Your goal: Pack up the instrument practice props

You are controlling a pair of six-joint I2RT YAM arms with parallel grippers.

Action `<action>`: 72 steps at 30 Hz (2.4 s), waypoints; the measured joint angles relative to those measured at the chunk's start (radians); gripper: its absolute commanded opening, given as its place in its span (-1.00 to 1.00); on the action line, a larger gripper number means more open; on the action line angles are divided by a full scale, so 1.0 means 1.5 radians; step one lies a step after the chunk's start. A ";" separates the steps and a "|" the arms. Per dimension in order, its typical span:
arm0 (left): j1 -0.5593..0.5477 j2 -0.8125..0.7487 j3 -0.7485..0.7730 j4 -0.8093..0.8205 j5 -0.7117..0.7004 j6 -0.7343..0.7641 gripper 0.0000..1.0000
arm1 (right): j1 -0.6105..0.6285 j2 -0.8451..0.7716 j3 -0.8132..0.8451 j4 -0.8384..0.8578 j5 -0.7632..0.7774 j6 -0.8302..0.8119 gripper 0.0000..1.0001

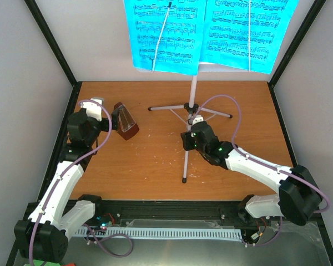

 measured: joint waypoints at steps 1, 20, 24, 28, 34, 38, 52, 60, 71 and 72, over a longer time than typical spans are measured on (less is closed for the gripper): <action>0.000 0.000 0.000 0.000 0.000 0.000 0.99 | 0.005 0.007 0.005 -0.001 0.014 0.002 -0.25; 0.000 -0.018 0.000 -0.001 -0.005 -0.005 0.99 | 0.022 0.048 0.022 0.010 0.087 0.018 -0.94; 0.000 -0.017 0.000 -0.008 0.011 -0.036 0.99 | 0.021 0.048 0.014 0.034 0.058 -0.011 -0.94; 0.000 -0.014 0.001 -0.024 0.047 -0.083 0.99 | 0.013 0.048 0.012 0.044 0.012 -0.044 -0.94; 0.000 -0.015 0.010 -0.054 0.109 -0.143 0.99 | -0.028 0.048 0.010 0.054 -0.066 -0.096 -0.95; 0.000 -0.016 0.032 -0.078 0.161 -0.163 0.99 | -0.054 0.048 0.010 0.057 -0.103 -0.115 -0.76; 0.000 -0.089 0.111 -0.124 0.299 -0.208 0.99 | -0.093 -0.067 0.008 0.033 -0.155 -0.129 0.72; 0.000 -0.042 0.303 -0.149 0.454 -0.231 0.79 | -0.130 -0.222 0.041 -0.064 -0.241 -0.106 0.75; -0.050 0.105 0.516 -0.152 0.553 -0.261 0.42 | -0.131 -0.256 0.282 -0.093 -0.477 -0.061 0.53; -0.082 0.126 0.542 -0.159 0.540 -0.257 0.40 | -0.131 -0.251 0.301 -0.086 -0.485 -0.055 0.53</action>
